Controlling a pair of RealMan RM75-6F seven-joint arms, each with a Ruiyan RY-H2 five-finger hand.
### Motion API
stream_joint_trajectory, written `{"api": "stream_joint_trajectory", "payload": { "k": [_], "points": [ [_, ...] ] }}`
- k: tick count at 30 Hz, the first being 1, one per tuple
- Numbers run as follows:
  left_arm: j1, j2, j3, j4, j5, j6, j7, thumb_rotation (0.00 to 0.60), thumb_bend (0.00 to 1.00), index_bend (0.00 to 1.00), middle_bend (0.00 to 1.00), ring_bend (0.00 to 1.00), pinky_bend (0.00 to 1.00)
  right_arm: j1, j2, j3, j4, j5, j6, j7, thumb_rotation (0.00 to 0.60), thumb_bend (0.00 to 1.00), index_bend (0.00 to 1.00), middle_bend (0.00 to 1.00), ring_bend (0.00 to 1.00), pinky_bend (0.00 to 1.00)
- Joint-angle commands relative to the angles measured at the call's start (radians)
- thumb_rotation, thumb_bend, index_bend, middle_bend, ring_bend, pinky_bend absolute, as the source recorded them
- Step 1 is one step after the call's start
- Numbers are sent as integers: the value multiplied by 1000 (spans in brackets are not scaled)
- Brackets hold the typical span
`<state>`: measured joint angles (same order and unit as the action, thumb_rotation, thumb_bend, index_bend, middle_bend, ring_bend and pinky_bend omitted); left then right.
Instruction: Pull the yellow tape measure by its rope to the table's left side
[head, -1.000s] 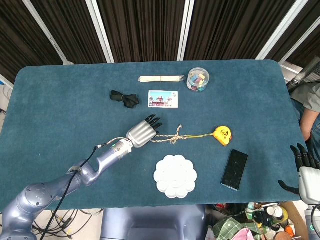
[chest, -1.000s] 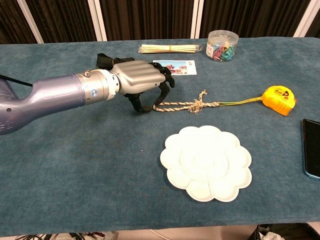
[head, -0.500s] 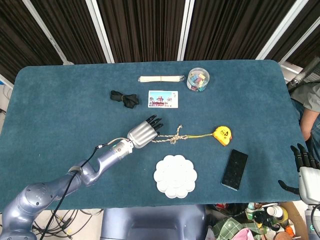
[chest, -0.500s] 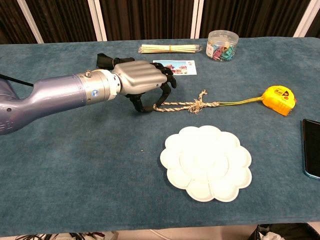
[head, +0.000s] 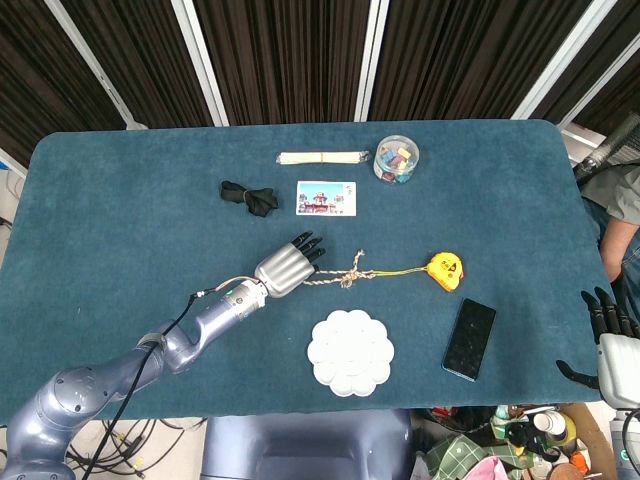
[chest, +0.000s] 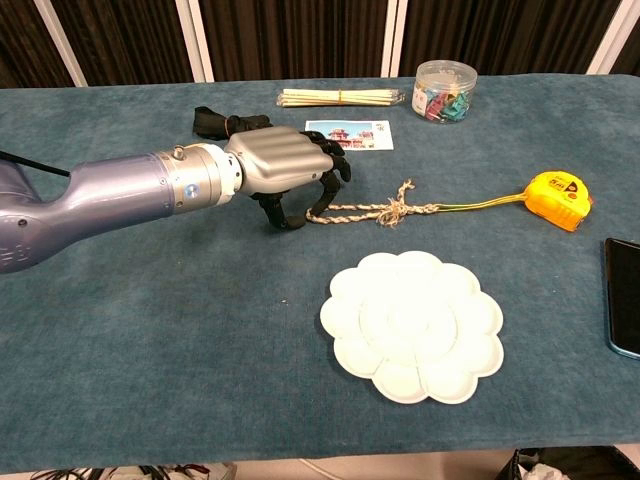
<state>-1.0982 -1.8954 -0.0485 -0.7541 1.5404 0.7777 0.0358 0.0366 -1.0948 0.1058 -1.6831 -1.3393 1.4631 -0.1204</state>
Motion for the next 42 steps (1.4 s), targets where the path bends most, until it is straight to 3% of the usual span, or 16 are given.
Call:
{"api": "stream_joint_trajectory", "payload": {
  "k": [1,23,42],
  "points": [
    [0,-3,2,3,3,2,-1,600,377,560,159,0,71,0,0,0,0,-1,0,0,600,41,0,0,102,175],
    [11,14,-5,-18,-11,8,9,600,464,637,211,0,90,1,0,-4,-1,-2,-5,-1,600,41,0,0,102,174],
    [103,201,22,-117,-21,69,-36,600,465,652,218,0,104,0,-3,-3,0,2,0,-13,600,41,0,0,102,174]
  ]
}}
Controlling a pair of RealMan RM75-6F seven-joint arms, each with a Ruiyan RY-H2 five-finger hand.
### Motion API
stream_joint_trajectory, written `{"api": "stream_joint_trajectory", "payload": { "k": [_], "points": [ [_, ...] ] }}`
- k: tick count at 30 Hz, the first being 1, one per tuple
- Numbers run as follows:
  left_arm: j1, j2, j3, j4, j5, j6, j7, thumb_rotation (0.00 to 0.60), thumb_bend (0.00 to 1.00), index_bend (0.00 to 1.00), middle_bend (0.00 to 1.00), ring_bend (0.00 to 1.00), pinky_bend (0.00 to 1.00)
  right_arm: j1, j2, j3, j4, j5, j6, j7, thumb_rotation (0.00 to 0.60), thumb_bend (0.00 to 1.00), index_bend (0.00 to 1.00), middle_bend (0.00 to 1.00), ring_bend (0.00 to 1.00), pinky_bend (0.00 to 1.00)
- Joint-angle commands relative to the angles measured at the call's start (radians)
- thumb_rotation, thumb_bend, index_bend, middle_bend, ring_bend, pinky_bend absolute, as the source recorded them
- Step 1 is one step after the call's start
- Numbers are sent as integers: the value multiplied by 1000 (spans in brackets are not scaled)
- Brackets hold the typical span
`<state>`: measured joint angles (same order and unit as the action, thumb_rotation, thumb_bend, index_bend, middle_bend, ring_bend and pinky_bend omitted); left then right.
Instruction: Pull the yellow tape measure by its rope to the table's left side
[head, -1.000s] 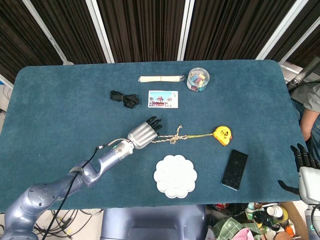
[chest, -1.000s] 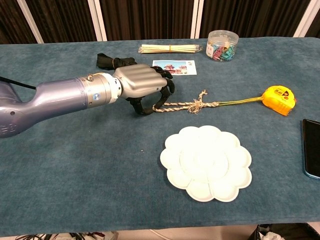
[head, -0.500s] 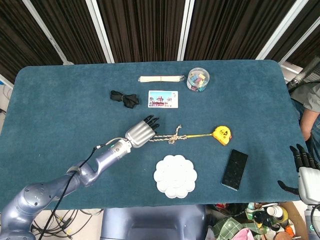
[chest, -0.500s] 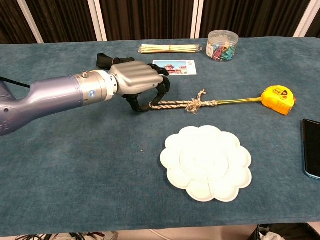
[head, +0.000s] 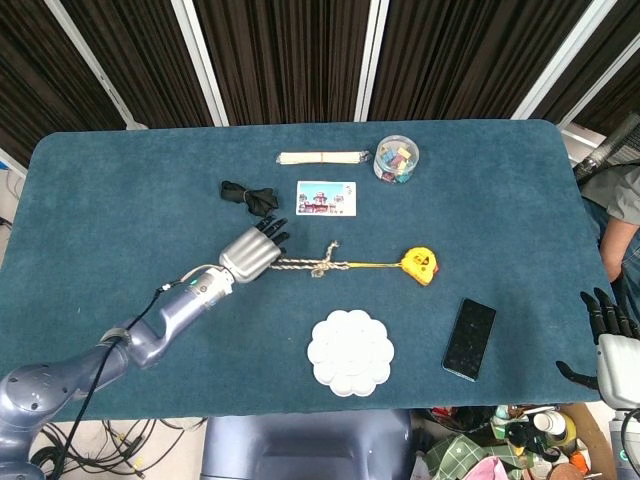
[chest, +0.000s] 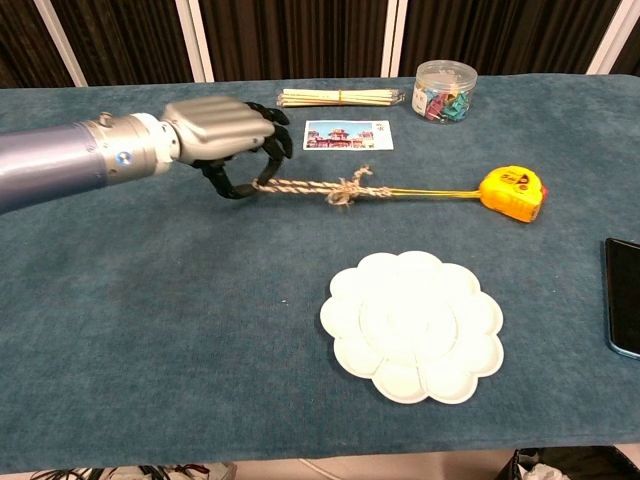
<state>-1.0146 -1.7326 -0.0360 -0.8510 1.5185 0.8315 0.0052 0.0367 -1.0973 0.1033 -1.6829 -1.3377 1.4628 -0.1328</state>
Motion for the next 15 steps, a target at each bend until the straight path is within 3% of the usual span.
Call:
{"api": "stream_joint_trajectory", "payload": {
  "k": [1,15],
  "points": [
    [28,60,13,-33,3,22,-7,600,465,652,218,0,104,0,-1,0,0,1,0,-2,600,41,0,0,102,174],
    [193,340,81,-233,-6,149,23,600,465,653,220,0,104,1,-4,0,0,3,-1,-9,600,41,0,0,102,175]
  ]
}}
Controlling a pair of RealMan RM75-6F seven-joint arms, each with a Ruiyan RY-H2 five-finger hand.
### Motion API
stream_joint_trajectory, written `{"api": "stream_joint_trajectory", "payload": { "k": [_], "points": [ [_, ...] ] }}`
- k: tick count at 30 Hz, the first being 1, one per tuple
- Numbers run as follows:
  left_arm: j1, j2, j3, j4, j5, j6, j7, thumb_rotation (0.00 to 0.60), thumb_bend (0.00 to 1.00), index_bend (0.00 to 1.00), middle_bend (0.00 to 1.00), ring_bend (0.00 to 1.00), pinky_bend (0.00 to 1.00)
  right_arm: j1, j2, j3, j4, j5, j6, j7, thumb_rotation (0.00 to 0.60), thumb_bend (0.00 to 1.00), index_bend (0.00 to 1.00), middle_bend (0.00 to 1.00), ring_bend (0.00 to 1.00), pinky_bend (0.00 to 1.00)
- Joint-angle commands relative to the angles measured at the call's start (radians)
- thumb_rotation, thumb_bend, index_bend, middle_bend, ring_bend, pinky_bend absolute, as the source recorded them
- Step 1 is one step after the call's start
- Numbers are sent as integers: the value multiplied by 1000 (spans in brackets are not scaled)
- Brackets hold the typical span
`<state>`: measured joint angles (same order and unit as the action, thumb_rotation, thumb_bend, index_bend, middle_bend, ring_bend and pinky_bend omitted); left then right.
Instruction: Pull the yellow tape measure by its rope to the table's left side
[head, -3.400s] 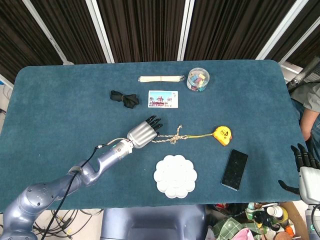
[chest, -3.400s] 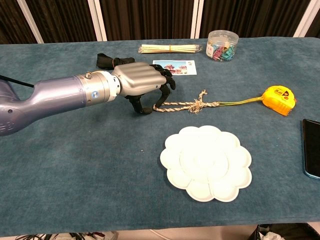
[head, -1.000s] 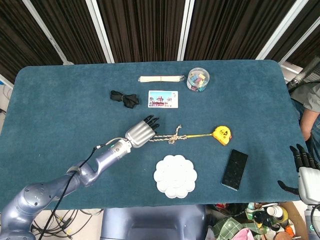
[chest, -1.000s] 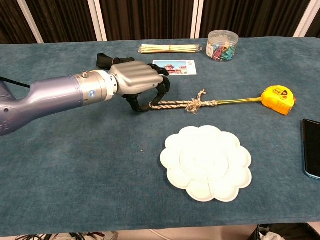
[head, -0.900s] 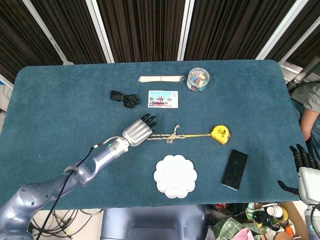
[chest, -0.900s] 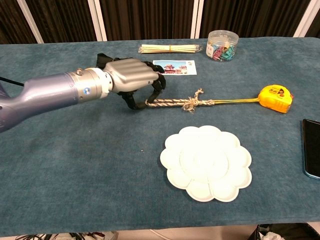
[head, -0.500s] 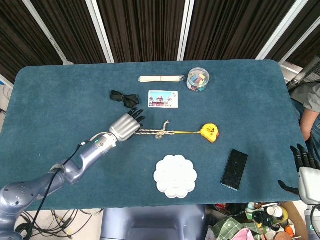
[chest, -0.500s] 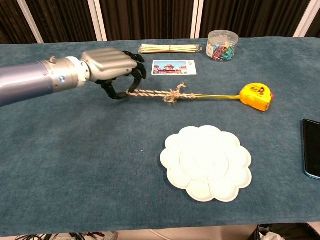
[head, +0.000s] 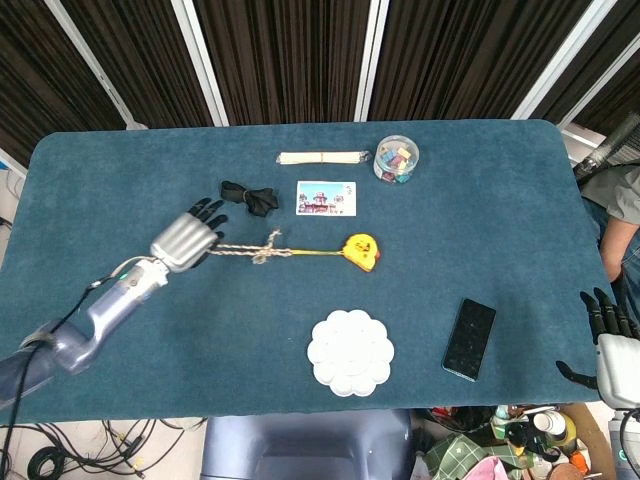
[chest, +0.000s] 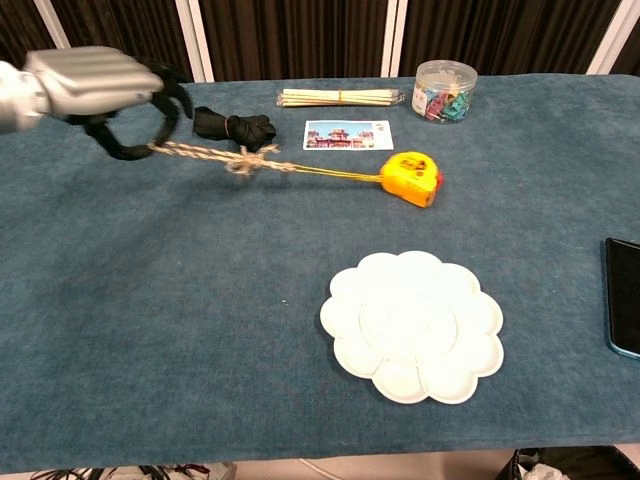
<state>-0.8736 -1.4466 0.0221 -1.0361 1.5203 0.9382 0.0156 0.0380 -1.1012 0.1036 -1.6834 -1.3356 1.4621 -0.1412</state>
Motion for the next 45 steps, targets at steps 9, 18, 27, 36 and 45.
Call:
{"api": "stream_joint_trajectory", "payload": {
  "k": [9,18,27,36,45],
  "points": [
    [204,170,42,-133,-39,186,-37,600,465,654,221,0,103,2,-1,1,-2,6,-5,-4,600,42,0,0,102,174],
    [327,207,79,-71,-48,254,-91,600,465,654,221,0,103,2,-1,1,-2,8,-6,-4,600,41,0,0,102,174],
    [429,249,95,-15,-42,336,-113,600,465,654,220,0,103,1,-3,0,-2,10,-4,-11,600,42,0,0,102,175],
    [541,281,114,47,-52,400,-68,600,465,653,217,0,103,1,-5,1,-2,11,-2,-14,600,41,0,0,102,174],
    [547,263,88,72,-45,379,-139,600,465,651,215,0,100,2,-6,2,-3,12,-3,-17,600,41,0,0,102,174]
  ]
}}
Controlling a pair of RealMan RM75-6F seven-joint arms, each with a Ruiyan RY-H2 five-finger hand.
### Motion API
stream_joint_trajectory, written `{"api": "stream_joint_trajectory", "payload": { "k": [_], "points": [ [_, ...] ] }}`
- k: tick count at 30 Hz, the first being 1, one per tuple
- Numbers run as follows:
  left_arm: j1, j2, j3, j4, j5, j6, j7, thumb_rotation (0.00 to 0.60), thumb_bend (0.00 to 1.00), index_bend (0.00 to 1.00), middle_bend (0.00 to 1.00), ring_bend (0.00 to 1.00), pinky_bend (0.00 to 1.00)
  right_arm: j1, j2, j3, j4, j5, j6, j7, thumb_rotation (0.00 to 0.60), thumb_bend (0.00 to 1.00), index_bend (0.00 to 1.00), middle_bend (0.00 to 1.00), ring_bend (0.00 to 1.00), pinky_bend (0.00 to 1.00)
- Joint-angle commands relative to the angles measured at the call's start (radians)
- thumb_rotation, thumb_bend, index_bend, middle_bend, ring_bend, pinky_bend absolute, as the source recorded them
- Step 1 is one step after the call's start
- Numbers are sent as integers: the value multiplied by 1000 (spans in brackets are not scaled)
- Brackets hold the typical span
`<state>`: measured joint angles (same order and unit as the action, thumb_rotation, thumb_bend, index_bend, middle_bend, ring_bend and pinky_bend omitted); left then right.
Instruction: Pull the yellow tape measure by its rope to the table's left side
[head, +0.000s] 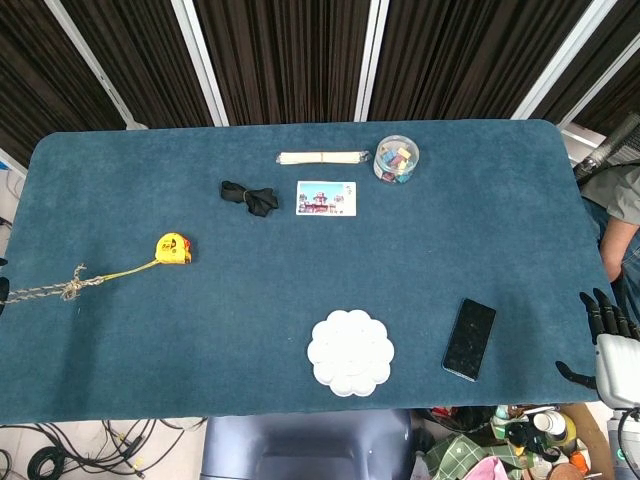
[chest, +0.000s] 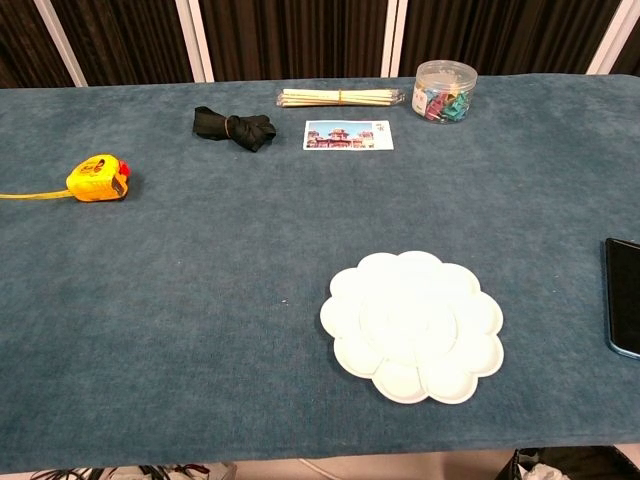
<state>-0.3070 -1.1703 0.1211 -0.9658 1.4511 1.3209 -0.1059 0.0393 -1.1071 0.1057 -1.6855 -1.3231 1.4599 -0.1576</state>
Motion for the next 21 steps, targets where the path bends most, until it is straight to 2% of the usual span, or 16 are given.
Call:
{"api": "stream_joint_trajectory", "payload": {
  "k": [1,7,12,14,18,21],
  "points": [
    [-31,-17,-14,1,34,-7,-16,600,465,651,214,0,100,0,0,-1,-1,-1,-1,-2,600,41,0,0,102,174],
    [-140,-51,-54,-40,90,-69,18,600,465,651,212,0,100,0,-1,-2,-2,-2,-1,-4,600,41,0,0,102,175],
    [-251,-68,-93,-131,128,-148,90,600,441,614,198,0,99,1,1,-2,-2,-5,-1,0,600,41,0,0,102,174],
    [-288,-72,-98,-169,132,-201,134,600,363,499,151,0,75,1,1,-3,-1,-6,-2,2,600,42,0,0,102,174],
    [-342,-65,-106,-257,87,-344,220,600,188,158,35,0,5,1,2,-2,-1,-6,-2,4,600,42,0,0,102,174],
    [-366,-45,-122,-355,35,-415,256,600,153,27,0,0,0,2,2,-3,-1,-10,-1,6,600,42,0,0,102,174]
  ]
}}
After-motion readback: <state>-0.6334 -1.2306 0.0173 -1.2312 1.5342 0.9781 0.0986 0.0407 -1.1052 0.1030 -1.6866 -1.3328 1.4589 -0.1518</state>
